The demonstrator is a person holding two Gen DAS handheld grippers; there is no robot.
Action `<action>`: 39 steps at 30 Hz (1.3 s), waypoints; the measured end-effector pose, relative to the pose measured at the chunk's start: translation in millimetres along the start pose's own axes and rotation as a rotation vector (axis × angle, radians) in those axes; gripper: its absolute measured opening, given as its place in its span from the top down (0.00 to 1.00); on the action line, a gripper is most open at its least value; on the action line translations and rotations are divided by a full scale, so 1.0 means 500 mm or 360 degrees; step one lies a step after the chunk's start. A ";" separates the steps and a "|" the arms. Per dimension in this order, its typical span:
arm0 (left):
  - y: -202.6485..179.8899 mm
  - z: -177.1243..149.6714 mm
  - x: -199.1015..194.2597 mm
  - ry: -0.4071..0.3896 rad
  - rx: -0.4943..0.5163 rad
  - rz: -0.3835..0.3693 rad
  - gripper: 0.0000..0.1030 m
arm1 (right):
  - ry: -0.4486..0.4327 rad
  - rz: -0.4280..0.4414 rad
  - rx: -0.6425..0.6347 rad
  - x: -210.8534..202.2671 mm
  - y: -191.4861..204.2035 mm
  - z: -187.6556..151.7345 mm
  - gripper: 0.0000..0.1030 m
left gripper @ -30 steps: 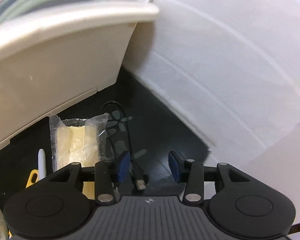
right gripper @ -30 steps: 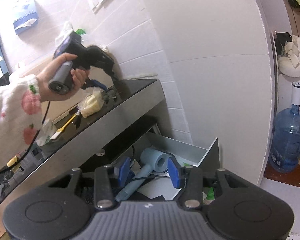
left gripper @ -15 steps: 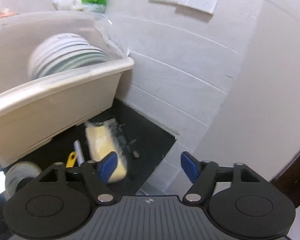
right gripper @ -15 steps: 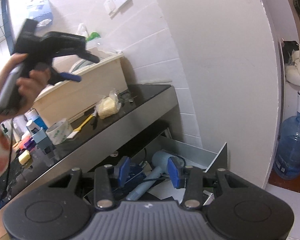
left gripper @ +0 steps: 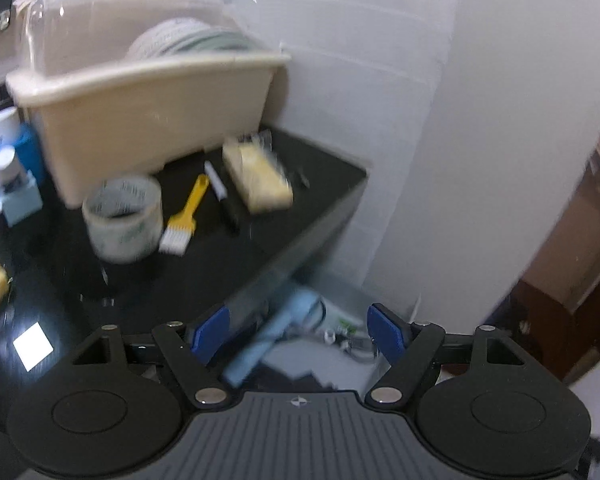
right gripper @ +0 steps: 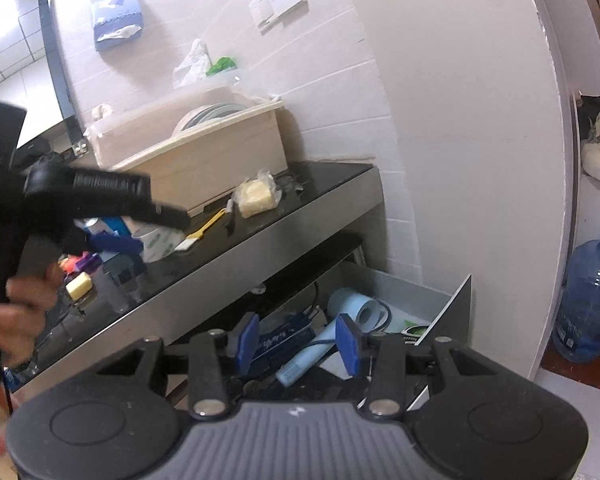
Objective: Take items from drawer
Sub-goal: 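Lift the open left tool away from the cable on the countertop, then move the right tool to the front panel of the open black drawer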
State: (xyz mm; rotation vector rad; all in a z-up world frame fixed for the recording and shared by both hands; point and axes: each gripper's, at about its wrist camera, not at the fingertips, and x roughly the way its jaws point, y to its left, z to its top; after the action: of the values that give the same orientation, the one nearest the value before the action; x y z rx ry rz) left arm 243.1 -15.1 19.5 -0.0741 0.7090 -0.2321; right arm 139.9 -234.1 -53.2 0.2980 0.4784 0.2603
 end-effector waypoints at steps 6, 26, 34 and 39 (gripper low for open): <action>0.002 -0.091 -0.045 0.0059 0.0052 -0.0009 0.27 | 0.0004 -0.0009 -0.0012 -0.019 0.022 -0.026 0.60; 0.090 -0.342 -0.144 0.0004 -0.0026 0.0212 0.23 | 0.0015 -0.0003 -0.0114 -0.046 0.087 -0.112 0.20; 0.090 -0.386 -0.207 -0.0206 -0.0014 0.0194 0.03 | -0.0018 0.0010 -0.0115 -0.036 0.070 -0.131 0.00; 0.100 -0.396 -0.207 -0.0199 -0.0051 0.0190 0.03 | 0.0001 0.0103 -0.0130 -0.017 0.053 -0.132 0.00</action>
State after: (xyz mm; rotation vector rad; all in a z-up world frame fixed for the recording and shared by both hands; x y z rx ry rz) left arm 47.4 59.9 -72.0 -0.0758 0.5905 -0.1011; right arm 96.0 -198.0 -96.7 0.2336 0.4582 0.3422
